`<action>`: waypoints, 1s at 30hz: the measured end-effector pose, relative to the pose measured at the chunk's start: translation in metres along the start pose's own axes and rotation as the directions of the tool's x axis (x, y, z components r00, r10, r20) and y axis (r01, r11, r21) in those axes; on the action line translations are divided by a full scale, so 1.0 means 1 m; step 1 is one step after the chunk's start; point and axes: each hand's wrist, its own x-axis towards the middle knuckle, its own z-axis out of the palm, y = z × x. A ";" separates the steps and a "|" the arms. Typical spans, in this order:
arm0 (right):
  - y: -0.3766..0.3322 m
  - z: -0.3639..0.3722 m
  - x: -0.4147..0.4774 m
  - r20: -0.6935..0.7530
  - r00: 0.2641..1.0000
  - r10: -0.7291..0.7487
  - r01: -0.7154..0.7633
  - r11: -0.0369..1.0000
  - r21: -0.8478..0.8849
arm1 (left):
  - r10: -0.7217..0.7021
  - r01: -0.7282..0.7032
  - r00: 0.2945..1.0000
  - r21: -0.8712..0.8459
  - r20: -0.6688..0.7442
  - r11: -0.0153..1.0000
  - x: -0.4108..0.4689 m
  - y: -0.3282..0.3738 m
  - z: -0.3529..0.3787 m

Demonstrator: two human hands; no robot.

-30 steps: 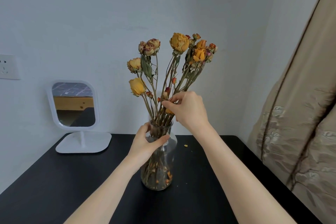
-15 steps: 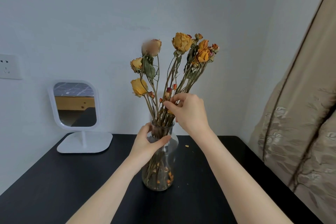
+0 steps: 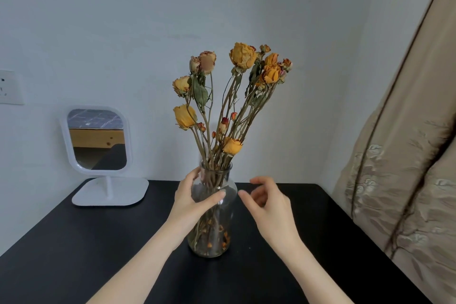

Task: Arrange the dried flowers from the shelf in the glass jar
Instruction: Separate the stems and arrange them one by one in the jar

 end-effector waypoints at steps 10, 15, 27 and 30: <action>0.026 0.034 -0.017 0.368 0.919 0.140 -0.203 0.969 0.138 | 0.011 -0.011 0.999 0.017 0.038 1.000 -0.034 -0.039 -0.010; 0.025 0.049 -0.013 0.393 0.914 0.106 -0.195 0.962 0.193 | 0.019 -0.019 1.000 0.038 0.005 0.999 -0.029 -0.042 -0.010; 0.031 0.096 0.038 0.445 0.889 0.105 -0.215 0.955 0.203 | -0.002 0.005 0.999 0.074 -0.038 0.997 0.021 -0.055 -0.032; 0.034 0.112 0.053 0.437 0.895 0.088 -0.203 0.953 0.225 | -0.015 0.017 1.000 0.081 -0.027 0.997 0.041 -0.062 -0.041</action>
